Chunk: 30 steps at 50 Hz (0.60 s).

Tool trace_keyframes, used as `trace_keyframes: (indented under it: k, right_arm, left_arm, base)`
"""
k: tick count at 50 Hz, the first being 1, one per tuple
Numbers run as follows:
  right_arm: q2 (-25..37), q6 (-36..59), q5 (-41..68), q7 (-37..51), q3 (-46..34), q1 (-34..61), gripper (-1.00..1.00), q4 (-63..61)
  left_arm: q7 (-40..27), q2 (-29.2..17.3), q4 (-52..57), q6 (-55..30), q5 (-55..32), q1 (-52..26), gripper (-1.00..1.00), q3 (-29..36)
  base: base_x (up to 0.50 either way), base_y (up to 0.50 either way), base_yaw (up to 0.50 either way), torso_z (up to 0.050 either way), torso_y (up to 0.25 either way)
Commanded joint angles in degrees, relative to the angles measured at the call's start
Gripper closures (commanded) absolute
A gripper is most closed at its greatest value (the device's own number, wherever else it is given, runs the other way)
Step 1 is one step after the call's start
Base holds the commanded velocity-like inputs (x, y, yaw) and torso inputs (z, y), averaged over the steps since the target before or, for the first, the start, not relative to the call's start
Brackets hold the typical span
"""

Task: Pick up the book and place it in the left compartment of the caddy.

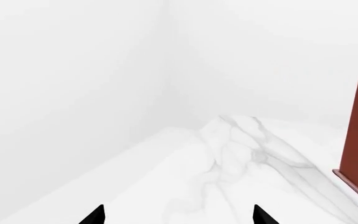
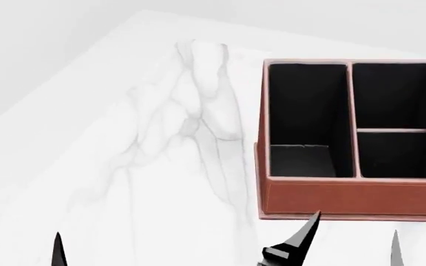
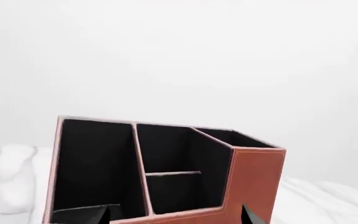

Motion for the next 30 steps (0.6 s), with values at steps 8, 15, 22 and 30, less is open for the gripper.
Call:
trace_keyframes:
  k: [8, 15, 22, 30]
  right_arm:
    - [-5.9, -8.0, -6.3, 28.3, 3.0, -0.6, -1.00, 8.5]
    - [-5.2, -11.4, -0.2, 33.2, 6.2, -2.0, -1.00, 9.8]
    - [-4.3, -11.1, 0.9, 35.8, 6.8, -2.2, -1.00, 9.6]
    - [-4.1, -11.8, -0.1, 38.5, 5.1, -4.1, -1.00, 9.1]
  left_arm:
    - [-0.6, -0.3, 0.5, 0.0, -0.2, 0.3, -1.00, 0.7]
    - [-0.9, -0.5, 0.8, -0.2, -0.3, 0.3, -1.00, 1.0]
    - [-1.0, -0.2, -2.0, -0.2, -0.3, -1.4, -1.00, 1.1]
    - [-0.6, -0.9, -1.1, 1.7, -1.2, 0.7, -1.00, 0.8]
  base:
    - [0.00, 0.00, 0.00, 0.000, 0.000]
    - [0.00, 0.00, 0.00, 0.000, 0.000]
    - [0.00, 0.00, 0.00, 0.000, 0.000]
    - [0.00, 0.00, 0.00, 0.000, 0.000]
